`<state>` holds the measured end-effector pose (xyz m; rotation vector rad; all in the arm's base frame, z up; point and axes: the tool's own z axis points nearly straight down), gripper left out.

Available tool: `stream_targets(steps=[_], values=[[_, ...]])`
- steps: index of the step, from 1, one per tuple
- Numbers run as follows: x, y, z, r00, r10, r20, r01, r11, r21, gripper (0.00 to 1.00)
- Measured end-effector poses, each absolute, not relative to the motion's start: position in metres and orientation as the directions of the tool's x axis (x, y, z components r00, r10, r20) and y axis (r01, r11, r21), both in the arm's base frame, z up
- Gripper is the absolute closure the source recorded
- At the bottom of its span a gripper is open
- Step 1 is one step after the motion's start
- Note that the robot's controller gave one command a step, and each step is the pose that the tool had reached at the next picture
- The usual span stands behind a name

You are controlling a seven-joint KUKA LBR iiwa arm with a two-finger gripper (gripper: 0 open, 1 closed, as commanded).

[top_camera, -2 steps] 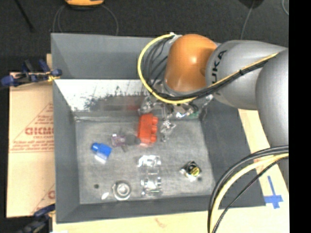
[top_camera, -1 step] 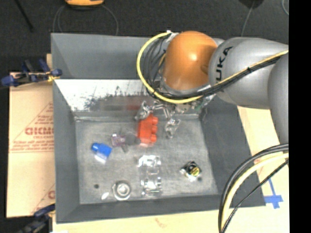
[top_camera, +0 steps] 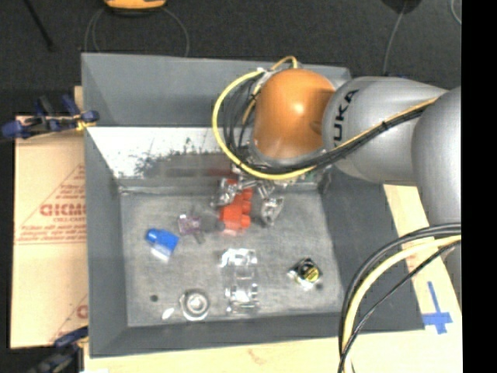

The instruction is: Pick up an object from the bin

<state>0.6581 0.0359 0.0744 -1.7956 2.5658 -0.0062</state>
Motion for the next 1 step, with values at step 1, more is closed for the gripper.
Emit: stream_targets(steps=[1], values=[[0.6604,0.0358,0.0769,-0.349,-0.937,-0.007,-0.937,0.349,-0.007,0.00]])
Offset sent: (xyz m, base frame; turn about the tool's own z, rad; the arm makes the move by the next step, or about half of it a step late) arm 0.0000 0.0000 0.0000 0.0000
